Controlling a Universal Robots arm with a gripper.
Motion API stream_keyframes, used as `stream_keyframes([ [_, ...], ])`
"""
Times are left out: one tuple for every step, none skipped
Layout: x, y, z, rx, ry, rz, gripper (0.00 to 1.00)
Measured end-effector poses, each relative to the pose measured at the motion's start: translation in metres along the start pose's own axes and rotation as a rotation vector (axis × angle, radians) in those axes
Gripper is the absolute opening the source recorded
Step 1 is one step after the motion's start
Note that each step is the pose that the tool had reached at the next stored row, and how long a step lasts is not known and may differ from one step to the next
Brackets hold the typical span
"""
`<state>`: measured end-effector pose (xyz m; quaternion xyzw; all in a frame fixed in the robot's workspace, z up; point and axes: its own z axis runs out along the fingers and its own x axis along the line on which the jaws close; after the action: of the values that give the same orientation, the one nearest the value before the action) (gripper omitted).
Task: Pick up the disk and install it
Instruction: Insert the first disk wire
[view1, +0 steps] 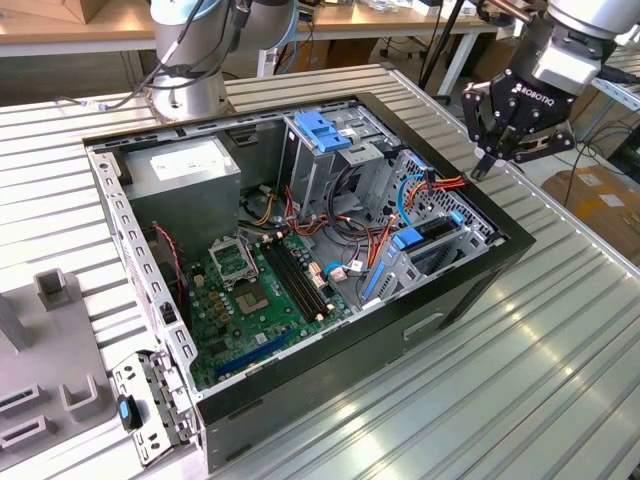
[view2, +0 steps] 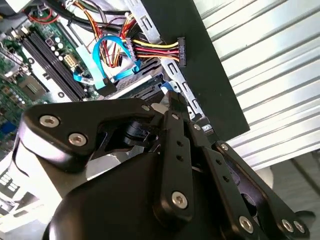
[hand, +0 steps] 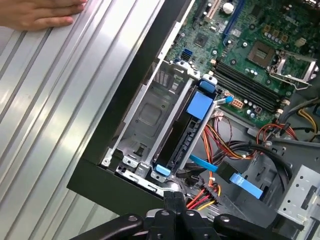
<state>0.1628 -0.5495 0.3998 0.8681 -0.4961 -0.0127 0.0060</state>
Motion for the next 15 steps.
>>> stream_keyframes([
  [0.0000, 0.0000, 0.0003, -0.0003, 0.0006, -0.019, 0.11],
  [0.0000, 0.0000, 0.0005, -0.0006, 0.0010, -0.035, 0.11],
  [0.0002, -0.0003, 0.0008, -0.0009, 0.0016, -0.054, 0.11],
  [0.0006, -0.0009, 0.0010, -0.0012, 0.0019, -0.067, 0.11],
  [0.0011, -0.0016, 0.0014, -0.0012, 0.0019, -0.077, 0.11],
  [0.0014, -0.0023, 0.0019, -0.0013, 0.0019, -0.086, 0.11],
  [0.0018, -0.0031, 0.0024, -0.0014, 0.0022, -0.098, 0.11],
  [0.0021, -0.0038, 0.0030, -0.0016, 0.0025, -0.108, 0.11],
  [0.0025, -0.0045, 0.0036, -0.0018, 0.0028, -0.118, 0.11],
  [0.0028, -0.0054, 0.0043, -0.0020, 0.0029, -0.126, 0.11],
  [0.0031, -0.0061, 0.0048, -0.0021, 0.0031, -0.132, 0.11],
  [0.0035, -0.0075, 0.0059, -0.0023, 0.0034, -0.144, 0.11],
  [0.0035, -0.0090, 0.0065, -0.0023, 0.0036, -0.153, 0.11],
  [0.0033, -0.0100, 0.0067, -0.0025, 0.0039, -0.158, 0.11],
  [0.0030, -0.0109, 0.0070, -0.0025, 0.0038, -0.163, 0.11],
])
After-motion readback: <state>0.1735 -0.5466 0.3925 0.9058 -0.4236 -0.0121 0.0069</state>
